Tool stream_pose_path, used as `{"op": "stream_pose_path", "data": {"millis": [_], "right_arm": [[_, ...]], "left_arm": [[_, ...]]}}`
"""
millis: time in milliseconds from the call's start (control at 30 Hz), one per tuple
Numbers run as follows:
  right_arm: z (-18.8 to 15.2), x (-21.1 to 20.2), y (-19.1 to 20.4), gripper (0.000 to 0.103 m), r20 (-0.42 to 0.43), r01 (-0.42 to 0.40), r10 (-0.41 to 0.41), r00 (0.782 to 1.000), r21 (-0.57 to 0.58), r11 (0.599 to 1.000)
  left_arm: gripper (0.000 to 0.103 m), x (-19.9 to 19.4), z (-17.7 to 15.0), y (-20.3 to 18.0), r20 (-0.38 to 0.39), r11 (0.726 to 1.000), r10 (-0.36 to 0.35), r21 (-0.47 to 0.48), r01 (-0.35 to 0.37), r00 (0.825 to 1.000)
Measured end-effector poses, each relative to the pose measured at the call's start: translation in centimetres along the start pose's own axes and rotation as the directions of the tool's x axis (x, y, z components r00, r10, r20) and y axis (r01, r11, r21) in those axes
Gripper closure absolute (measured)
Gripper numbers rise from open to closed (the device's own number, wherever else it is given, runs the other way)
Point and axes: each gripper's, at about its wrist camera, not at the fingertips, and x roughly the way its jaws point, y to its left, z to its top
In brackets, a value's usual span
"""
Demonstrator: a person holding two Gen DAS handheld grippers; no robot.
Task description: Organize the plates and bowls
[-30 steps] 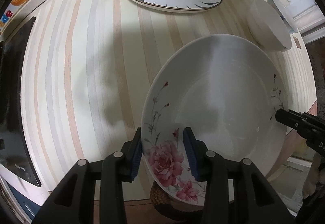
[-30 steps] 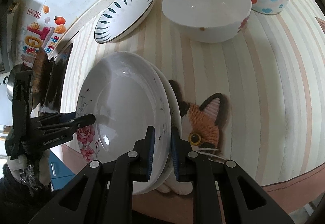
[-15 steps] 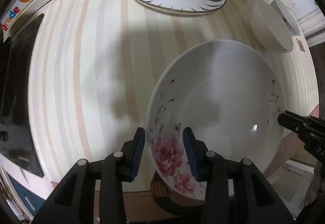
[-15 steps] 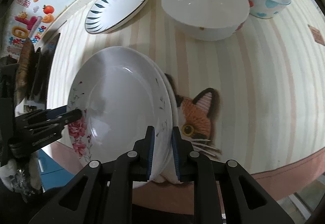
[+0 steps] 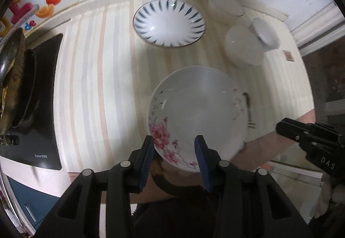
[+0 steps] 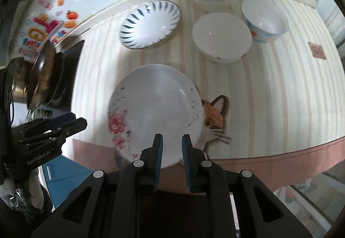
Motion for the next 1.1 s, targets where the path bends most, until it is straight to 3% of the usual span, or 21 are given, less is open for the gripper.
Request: {"op": "stream_pose_path", "data": {"millis": [233,300,367,433,567,633,767,1033,1100], "right_arm": [[0.3,-4.2,2.0,0.083,0.009,-0.020,0.021,1.000,-0.049,0.999],[1.5,-4.6,2.0,0.078,0.020,-0.030,0.031,0.999,-0.049,0.998],[3.8,-4.7,1.8,0.064,0.034,-0.042,0.044,0.998,-0.049,0.998],[6.7,-4.2,1.7,0.063,0.067,-0.043,0.047,0.997,-0.051,0.998],[14.3,-0.9,0.9,0.063,0.098,-0.026,0.030,0.995,-0.039,0.999],[18.5,2.3,0.3,0.063,0.060,-0.012,0.014,0.998,-0.019,1.000],[23.6,8.0,-1.1,0.063,-0.033,0.021,-0.021,0.999,0.022,1.000],[27.6,13.9,-2.8,0.064,-0.105,0.071,-0.060,0.993,0.100,0.992],[28.3,14.8,-2.9,0.075,-0.116,0.079,-0.068,0.991,0.097,0.992]], "left_arm": [[0.066,-2.0,0.2,-1.2,0.004,0.999,-0.031,0.016,0.030,1.000],[0.066,-2.1,1.0,-1.0,0.014,0.999,-0.037,0.011,0.037,0.999],[0.066,-1.9,2.3,-0.5,0.027,0.999,-0.036,-0.006,0.037,0.999],[0.066,-1.6,4.4,0.6,0.059,0.999,-0.037,-0.035,0.039,0.998],[0.066,0.6,9.9,4.3,0.095,0.991,-0.011,-0.129,0.023,0.995],[0.066,2.5,12.7,6.5,0.094,0.984,-0.017,-0.175,0.033,0.995],[0.066,7.3,17.7,9.7,0.047,0.976,-0.002,-0.219,0.012,0.999],[0.067,15.1,23.2,11.3,-0.085,0.975,-0.064,-0.220,0.044,0.994],[0.067,16.0,23.7,10.8,-0.091,0.983,-0.062,-0.175,0.045,0.994]]}}
